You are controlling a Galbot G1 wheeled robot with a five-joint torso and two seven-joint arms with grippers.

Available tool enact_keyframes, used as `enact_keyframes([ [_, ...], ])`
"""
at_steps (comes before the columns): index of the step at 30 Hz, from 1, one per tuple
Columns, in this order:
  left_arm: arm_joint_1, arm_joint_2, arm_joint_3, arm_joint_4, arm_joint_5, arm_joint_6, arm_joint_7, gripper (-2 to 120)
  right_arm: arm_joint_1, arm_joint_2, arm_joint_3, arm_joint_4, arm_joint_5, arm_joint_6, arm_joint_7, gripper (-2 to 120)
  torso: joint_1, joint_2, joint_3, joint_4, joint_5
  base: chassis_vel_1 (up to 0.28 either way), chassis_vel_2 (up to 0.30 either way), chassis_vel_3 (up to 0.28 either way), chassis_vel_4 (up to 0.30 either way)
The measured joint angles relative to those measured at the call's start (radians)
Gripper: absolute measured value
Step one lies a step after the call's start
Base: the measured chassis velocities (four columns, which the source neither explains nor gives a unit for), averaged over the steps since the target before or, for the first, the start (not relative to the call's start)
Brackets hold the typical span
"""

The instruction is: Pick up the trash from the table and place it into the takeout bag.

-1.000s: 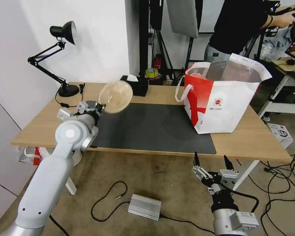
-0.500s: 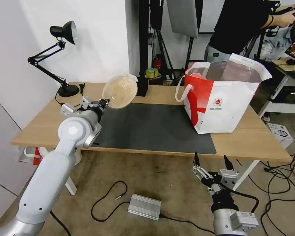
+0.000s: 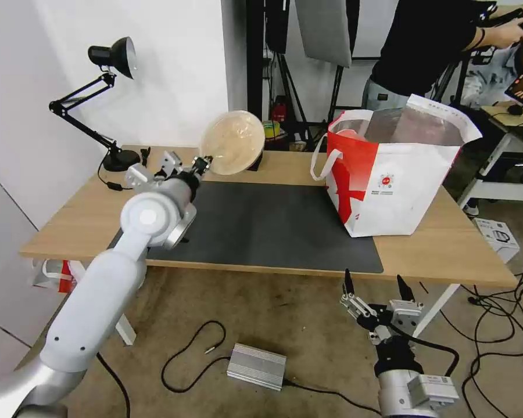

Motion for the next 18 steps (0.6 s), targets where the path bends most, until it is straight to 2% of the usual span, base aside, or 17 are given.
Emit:
enact_keyframes([
  [18, -0.141, -0.002, 0.105, 0.053, -0.005, -0.023, 0.013, 1, 0.0, 0.0, 0.0, 0.0, 0.0, 0.0, 0.0, 100, 0.0, 0.0, 0.0, 0.0, 0.0, 0.0, 0.0, 0.0, 0.0],
])
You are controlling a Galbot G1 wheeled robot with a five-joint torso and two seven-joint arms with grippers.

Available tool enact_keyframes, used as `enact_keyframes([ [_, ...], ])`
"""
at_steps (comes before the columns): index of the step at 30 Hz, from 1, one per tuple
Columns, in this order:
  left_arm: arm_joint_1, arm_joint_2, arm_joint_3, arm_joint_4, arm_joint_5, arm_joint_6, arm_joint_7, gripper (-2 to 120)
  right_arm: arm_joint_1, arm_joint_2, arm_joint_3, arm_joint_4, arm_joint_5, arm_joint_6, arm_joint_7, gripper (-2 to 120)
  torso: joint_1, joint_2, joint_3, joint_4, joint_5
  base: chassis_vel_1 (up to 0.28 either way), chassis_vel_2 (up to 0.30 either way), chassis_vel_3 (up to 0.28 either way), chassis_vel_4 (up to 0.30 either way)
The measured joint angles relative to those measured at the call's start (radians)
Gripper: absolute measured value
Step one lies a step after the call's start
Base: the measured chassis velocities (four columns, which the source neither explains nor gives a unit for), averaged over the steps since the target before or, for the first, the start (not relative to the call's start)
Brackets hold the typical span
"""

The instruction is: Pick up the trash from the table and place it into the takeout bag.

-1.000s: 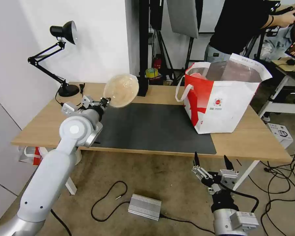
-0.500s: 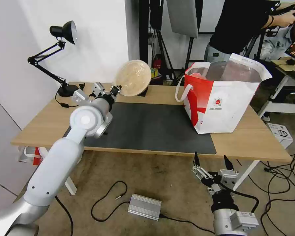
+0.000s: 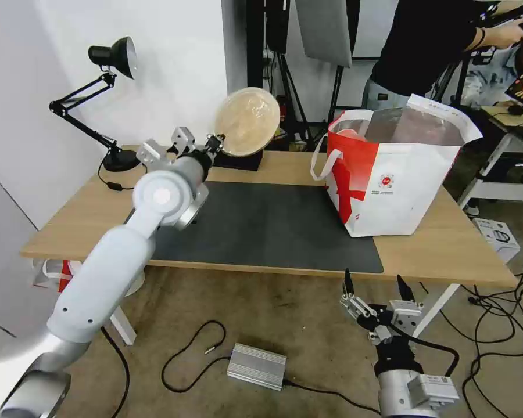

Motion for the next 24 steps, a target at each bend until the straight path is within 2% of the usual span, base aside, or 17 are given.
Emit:
enact_keyframes([
  [24, -0.182, -0.053, 0.161, 0.132, -0.002, -0.035, 0.049, 1, 0.0, 0.0, 0.0, 0.0, 0.0, 0.0, 0.0, 100, 0.0, 0.0, 0.0, 0.0, 0.0, 0.0, 0.0, 0.0, 0.0],
])
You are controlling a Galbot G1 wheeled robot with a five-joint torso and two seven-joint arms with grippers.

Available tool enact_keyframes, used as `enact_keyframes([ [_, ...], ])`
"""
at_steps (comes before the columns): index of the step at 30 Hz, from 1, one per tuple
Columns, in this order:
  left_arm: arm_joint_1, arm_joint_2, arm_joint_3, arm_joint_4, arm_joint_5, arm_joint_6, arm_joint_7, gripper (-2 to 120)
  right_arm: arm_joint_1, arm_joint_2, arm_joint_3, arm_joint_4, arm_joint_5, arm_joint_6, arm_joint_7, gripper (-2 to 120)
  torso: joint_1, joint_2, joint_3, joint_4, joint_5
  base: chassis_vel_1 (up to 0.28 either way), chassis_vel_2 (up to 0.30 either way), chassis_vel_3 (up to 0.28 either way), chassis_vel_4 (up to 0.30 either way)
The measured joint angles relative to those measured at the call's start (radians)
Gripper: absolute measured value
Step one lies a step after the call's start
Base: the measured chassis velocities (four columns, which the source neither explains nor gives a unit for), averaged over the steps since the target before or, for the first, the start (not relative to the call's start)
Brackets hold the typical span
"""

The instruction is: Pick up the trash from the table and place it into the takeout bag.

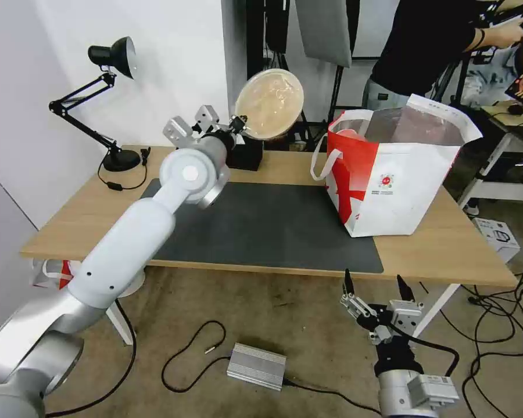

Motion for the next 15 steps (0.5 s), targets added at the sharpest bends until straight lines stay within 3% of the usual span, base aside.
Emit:
enact_keyframes([
  [15, -0.103, -0.061, 0.097, 0.098, -0.001, -0.009, 0.041, 1, 0.0, 0.0, 0.0, 0.0, 0.0, 0.0, 0.0, 100, 0.0, 0.0, 0.0, 0.0, 0.0, 0.0, 0.0, 0.0, 0.0],
])
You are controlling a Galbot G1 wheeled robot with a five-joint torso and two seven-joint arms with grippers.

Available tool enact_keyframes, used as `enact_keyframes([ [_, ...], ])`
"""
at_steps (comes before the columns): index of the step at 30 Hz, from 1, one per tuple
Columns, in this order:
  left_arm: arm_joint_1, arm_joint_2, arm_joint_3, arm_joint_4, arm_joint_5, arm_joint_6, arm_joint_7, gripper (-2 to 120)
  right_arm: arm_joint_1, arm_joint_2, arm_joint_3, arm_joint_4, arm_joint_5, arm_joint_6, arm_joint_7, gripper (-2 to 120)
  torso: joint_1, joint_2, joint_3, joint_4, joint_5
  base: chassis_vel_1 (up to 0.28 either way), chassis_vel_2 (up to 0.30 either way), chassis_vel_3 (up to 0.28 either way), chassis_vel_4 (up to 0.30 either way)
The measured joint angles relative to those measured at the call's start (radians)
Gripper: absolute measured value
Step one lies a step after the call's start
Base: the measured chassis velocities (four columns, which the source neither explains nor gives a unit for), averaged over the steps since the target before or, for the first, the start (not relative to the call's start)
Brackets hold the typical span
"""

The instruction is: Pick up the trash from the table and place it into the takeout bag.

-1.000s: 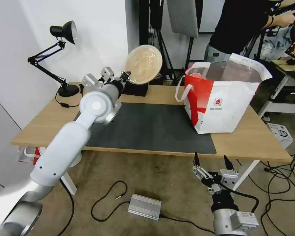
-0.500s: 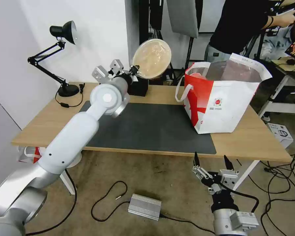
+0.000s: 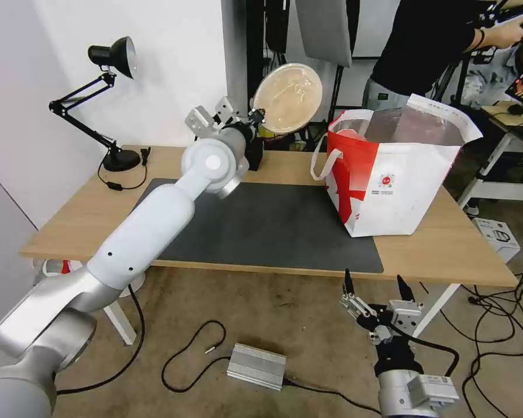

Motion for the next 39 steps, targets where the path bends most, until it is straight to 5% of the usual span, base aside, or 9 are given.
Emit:
enact_keyframes([
  [20, -0.101, -0.111, 0.077, 0.123, 0.003, -0.014, 0.065, 1, 0.0, 0.0, 0.0, 0.0, 0.0, 0.0, 0.0, 100, 0.0, 0.0, 0.0, 0.0001, 0.0, 0.0, 0.0, 0.0, 0.0],
  [39, -0.2, -0.279, 0.162, 0.39, 0.007, -0.008, 0.154, 1, 0.0, 0.0, 0.0, 0.0, 0.0, 0.0, 0.0, 100, 0.0, 0.0, 0.0, 0.0002, 0.0, 0.0, 0.0, 0.0, 0.0],
])
